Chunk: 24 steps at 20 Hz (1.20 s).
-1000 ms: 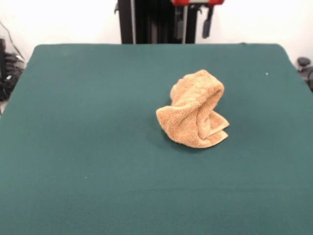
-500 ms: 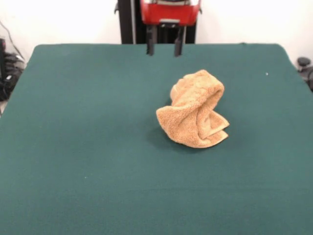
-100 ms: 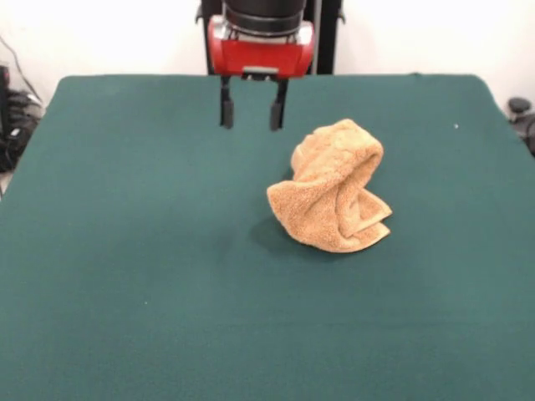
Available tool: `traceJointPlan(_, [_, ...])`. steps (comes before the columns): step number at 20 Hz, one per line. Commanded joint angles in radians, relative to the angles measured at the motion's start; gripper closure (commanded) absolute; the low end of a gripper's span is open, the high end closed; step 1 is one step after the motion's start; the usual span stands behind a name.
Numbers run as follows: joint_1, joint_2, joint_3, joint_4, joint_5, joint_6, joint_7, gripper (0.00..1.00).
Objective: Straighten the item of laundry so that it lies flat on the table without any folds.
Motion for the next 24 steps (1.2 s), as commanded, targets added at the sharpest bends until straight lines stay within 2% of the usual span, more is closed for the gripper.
traceJointPlan(1, [0.001,0.049,0.182,-0.089,-0.051,0.121,-0.158,0.00])
traceJointPlan(6, [0.030,0.072,0.177,-0.126,-0.042,0.177,-0.075,0.00])
traceJointPlan(24, [0.035,0.142,0.240,-0.130,-0.042,0.159,-0.069,0.00])
